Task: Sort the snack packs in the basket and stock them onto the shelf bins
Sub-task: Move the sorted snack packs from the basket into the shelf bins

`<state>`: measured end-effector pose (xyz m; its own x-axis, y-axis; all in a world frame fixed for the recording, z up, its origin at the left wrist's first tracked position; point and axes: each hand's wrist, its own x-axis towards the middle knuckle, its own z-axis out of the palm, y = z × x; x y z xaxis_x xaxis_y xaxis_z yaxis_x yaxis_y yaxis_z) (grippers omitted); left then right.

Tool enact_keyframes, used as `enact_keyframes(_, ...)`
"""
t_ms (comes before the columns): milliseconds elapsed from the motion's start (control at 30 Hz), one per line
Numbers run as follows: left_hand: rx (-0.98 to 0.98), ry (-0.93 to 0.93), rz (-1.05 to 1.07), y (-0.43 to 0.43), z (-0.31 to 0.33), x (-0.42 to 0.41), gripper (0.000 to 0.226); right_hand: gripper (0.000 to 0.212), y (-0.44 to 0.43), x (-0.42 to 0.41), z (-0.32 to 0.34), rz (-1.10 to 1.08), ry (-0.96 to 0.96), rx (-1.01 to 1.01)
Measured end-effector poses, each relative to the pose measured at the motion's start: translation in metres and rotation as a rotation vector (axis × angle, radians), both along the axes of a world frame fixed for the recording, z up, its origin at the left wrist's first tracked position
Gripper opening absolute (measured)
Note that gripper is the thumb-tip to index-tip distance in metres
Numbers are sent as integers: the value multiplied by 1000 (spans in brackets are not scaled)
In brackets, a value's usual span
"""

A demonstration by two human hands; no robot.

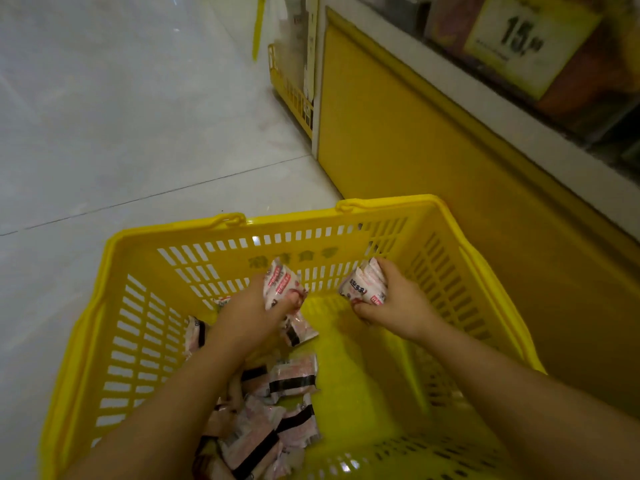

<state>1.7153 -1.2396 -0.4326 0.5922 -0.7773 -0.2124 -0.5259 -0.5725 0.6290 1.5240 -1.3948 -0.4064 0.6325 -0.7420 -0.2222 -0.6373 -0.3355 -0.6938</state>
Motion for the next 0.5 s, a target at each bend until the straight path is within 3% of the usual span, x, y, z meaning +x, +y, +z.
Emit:
enact_keyframes(233,-532,301,19,-41,136,-68,26,70,21,-35,163,-119,-279,-29)
enact_keyframes(400,-819,510,103,-58,262,-140,28,38,50,-95,286,-203,-525,-130)
enact_keyframes(500,-922,698,2,-52,330,-188,37,36,73,-138,346,-221,-626,-242)
